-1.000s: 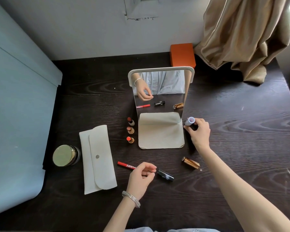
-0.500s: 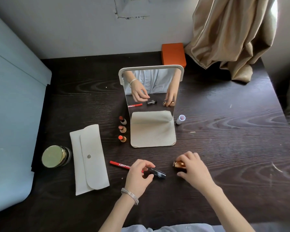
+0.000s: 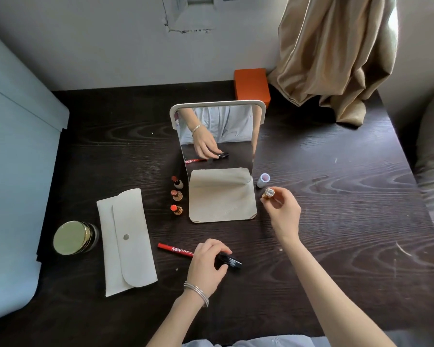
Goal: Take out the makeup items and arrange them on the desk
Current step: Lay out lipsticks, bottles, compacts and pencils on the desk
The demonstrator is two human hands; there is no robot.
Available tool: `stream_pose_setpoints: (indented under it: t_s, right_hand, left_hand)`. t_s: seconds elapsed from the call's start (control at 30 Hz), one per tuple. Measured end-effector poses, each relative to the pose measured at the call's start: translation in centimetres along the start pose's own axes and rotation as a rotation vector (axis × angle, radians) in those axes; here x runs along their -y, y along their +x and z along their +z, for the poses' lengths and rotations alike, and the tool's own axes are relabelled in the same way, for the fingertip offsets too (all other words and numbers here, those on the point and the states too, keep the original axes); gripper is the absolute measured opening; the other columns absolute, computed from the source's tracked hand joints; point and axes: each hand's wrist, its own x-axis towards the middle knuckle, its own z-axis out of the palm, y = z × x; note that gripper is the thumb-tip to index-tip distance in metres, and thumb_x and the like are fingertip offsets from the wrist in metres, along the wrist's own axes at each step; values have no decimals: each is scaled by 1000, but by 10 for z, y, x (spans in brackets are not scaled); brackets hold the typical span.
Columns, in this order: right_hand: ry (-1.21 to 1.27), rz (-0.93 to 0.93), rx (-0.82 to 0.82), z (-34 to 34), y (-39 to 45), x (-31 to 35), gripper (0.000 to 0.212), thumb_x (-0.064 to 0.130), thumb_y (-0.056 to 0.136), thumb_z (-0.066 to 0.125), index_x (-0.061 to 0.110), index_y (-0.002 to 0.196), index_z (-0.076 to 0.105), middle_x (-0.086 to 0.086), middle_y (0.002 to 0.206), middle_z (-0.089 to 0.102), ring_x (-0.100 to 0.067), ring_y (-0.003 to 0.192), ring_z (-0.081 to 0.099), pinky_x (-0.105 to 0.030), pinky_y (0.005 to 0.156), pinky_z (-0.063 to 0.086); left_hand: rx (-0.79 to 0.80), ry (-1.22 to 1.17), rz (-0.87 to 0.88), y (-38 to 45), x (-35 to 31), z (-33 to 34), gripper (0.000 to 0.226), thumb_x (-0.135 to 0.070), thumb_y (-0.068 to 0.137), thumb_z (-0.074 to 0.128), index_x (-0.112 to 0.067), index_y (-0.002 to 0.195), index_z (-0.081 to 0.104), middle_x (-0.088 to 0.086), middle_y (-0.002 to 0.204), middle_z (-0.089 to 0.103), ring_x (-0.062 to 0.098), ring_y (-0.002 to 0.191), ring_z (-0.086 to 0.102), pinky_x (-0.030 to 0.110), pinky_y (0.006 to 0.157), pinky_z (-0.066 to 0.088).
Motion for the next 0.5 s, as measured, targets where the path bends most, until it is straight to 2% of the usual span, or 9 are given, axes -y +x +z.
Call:
stream_pose_setpoints:
  t_s: [0.1, 0.2, 0.33, 0.43, 0.5]
  right_hand:
    - [-48, 14, 10, 9, 3, -8, 18, -3, 77, 69, 6, 91, 63, -5, 93, 64, -12, 86, 60, -9, 76, 46]
    - [-67, -14, -20, 14, 6, -12, 20, -6, 76, 67, 4, 92, 63, -6, 96, 60, -13, 88, 56, -3, 77, 42]
    - [-98, -7, -31, 19, 11, -16, 19, -5, 78, 67, 3, 94, 64, -6, 100, 54, -13, 89, 57, -12, 85, 47]
    - [-80, 2, -42, 20, 12, -20, 18, -4, 78, 68, 3, 95, 63, -4, 100, 52, -11, 85, 59, -4, 81, 46]
    - [-85, 3, -48, 20, 12, -22, 18, -3, 79, 68, 4, 95, 63, -4, 100, 52, -11, 82, 60, -4, 79, 46]
  left_hand:
    - [3, -36, -41, 3, 1, 0, 26, -12, 77, 70, -29, 95, 63, -19, 104, 50, 1, 99, 48, 17, 90, 45]
    - [9, -52, -62, 5, 3, -1, 25, -13, 77, 70, -30, 93, 63, -19, 103, 51, 1, 97, 49, 15, 87, 45]
    - [13, -36, -58, 7, 5, -1, 23, -13, 78, 69, -29, 94, 64, -19, 100, 53, 2, 95, 49, 14, 86, 42]
    - [37, -15, -47, 9, 6, -2, 23, -15, 79, 69, -29, 97, 64, -17, 101, 55, 0, 96, 47, 12, 87, 39]
    - [68, 1, -34, 10, 5, -2, 23, -16, 80, 69, -29, 99, 64, -16, 104, 57, 0, 98, 46, 12, 90, 37]
